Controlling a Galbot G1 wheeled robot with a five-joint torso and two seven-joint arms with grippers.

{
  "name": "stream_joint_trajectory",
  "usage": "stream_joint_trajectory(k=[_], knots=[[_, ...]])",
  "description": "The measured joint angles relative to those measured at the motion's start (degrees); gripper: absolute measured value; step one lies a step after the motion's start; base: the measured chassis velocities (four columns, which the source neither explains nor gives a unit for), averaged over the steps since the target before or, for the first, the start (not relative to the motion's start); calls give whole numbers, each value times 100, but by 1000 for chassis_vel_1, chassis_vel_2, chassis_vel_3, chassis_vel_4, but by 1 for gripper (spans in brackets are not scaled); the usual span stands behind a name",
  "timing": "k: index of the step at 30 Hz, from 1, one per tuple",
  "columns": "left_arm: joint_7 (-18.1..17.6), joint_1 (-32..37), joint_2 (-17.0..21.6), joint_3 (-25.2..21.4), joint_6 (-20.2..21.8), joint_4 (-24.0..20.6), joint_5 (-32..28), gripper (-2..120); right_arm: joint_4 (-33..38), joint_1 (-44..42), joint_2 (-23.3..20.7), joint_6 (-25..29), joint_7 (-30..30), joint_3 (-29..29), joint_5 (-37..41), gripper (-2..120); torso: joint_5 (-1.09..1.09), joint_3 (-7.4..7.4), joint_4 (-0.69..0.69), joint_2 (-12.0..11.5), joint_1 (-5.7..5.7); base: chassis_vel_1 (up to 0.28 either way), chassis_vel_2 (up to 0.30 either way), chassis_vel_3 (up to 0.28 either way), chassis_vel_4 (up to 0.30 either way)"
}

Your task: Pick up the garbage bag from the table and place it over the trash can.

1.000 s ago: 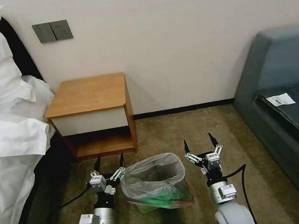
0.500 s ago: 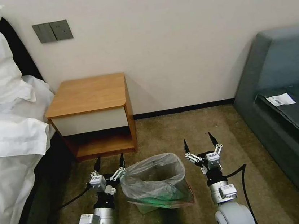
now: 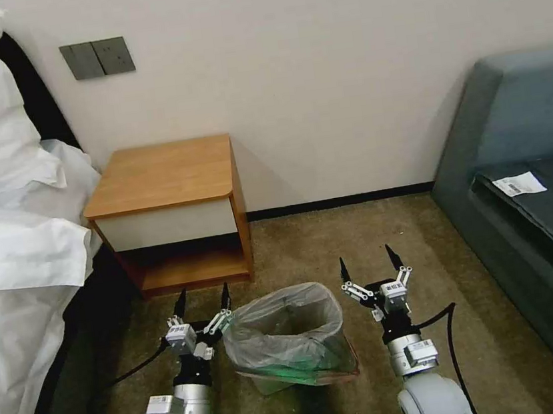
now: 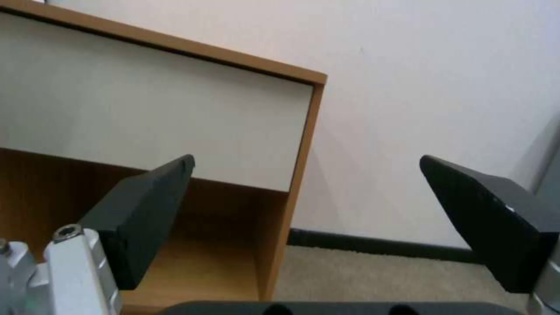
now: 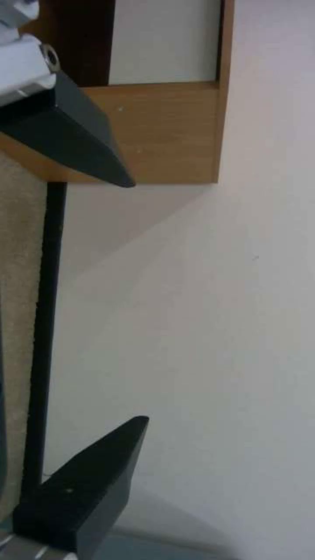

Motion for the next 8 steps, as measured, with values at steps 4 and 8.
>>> stream_joint_trajectory(k=[4,8], knots=[[0,1,0,0,1,-1,-1,97,1,0,0,-2,1,-1,0,100,0,0,0,0,0,0,0,0,0],[0,0,0,0,1,-2,-2,97,2,0,0,-2,2,-1,0,100,0,0,0,0,0,0,0,0,0]])
